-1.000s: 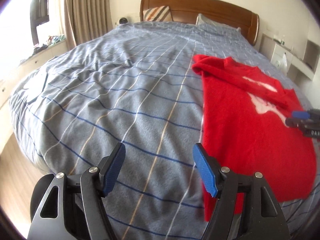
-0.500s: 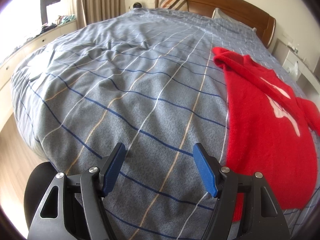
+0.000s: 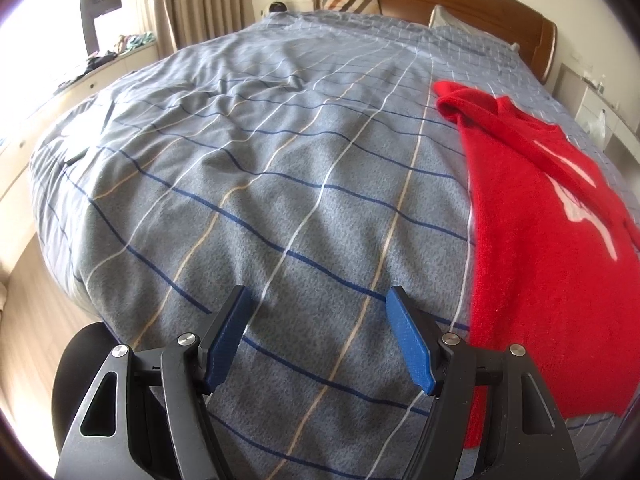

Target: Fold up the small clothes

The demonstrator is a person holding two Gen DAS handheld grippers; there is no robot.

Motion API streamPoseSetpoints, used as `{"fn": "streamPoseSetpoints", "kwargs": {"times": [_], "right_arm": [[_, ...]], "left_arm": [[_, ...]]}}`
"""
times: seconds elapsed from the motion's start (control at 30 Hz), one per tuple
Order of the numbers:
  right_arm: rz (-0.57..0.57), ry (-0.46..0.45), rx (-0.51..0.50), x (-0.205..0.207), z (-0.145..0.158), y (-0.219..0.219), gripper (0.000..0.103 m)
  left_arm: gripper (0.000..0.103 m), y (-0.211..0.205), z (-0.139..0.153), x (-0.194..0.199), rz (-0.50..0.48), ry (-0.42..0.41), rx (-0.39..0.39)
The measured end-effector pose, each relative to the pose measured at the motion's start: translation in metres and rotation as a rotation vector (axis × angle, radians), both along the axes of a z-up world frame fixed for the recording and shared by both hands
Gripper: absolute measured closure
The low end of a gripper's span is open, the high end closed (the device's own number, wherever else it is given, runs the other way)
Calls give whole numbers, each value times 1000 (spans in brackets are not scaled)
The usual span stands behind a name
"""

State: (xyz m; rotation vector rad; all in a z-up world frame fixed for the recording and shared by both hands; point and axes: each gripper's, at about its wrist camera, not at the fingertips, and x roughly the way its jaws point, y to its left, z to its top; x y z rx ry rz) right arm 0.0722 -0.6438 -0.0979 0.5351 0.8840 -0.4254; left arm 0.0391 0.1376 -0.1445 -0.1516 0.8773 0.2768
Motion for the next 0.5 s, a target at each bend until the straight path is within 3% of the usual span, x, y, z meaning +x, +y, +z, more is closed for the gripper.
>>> {"fn": "streamPoseSetpoints", "kwargs": {"times": [0.1,0.23,0.33,0.4,0.5], "right_arm": [[-24,26,77,-4,-18,-11,97],[-24,30,115,-11,-15,-15,94],[-50,10,50,-20,6,-15,88],[-8,-58,36,-20,23,-7,87],[113,-110,117,-7,24,8,87]], "left_arm": [[31,0,-1,0,-2,1,7],[31,0,0,0,-6,3,13],[31,-2,0,-1,-8,3,27],[31,-7,1,-1,-17,2,54],[31,-19,8,-1,-57,-5,101]]}}
